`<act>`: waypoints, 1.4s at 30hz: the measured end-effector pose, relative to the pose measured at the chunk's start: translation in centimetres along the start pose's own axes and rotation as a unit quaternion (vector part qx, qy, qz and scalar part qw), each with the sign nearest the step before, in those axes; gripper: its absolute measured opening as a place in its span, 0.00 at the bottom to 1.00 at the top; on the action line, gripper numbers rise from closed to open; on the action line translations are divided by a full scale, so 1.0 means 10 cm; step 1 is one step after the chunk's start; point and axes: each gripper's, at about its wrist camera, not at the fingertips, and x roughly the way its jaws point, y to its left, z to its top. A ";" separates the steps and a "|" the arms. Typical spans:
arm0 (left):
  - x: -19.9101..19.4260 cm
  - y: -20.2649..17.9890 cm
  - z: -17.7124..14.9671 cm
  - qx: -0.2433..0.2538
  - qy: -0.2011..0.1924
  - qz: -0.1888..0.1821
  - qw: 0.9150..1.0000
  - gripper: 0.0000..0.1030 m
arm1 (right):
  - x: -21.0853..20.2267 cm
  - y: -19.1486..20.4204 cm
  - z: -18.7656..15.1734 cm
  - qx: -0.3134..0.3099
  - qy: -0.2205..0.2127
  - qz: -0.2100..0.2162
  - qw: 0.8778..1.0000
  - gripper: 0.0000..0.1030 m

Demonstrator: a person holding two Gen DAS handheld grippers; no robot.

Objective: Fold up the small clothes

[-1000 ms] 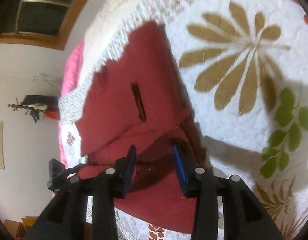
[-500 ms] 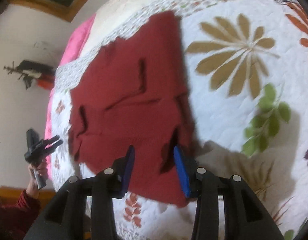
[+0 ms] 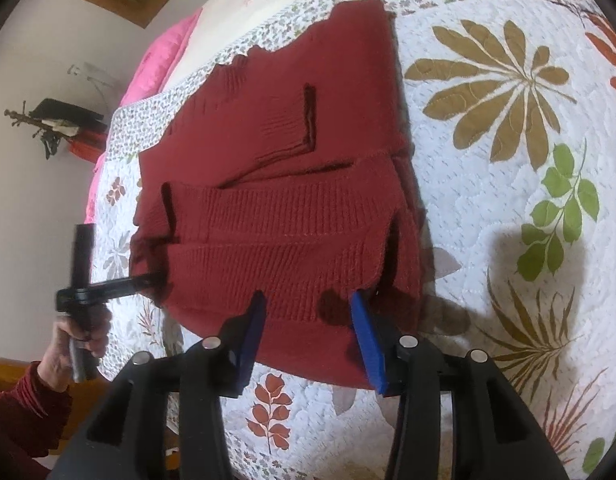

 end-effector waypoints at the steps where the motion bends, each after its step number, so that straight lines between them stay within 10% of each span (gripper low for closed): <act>1: 0.06 0.03 0.01 -0.008 0.007 0.002 1.000 0.41 | 0.01 -0.01 -0.01 0.004 0.000 0.001 1.000 0.45; 5: -0.12 0.13 0.03 -0.035 -0.012 -0.049 0.998 0.12 | 0.00 -0.05 -0.02 0.008 -0.003 0.000 1.000 0.45; 11: -0.78 0.42 0.29 -0.082 -0.089 -0.143 0.982 0.22 | -0.07 -0.10 0.07 0.012 -0.015 -0.002 1.000 0.45; 14: -1.08 0.59 0.50 -0.099 -0.141 -0.132 0.976 0.51 | -0.06 -0.08 0.13 0.010 -0.018 -0.002 1.000 0.45; 17: -1.22 0.67 0.59 -0.095 -0.167 -0.124 0.974 0.59 | -0.05 -0.05 0.17 0.003 -0.022 0.000 1.000 0.45; 28: -0.74 0.68 0.38 -0.007 -0.114 -0.019 0.993 0.59 | -0.09 -0.02 0.26 -0.037 -0.021 -0.010 0.999 0.63; 42: -0.23 0.43 0.50 0.078 -0.092 0.044 0.992 0.64 | 0.50 0.07 0.61 -0.104 0.033 -0.094 0.990 0.64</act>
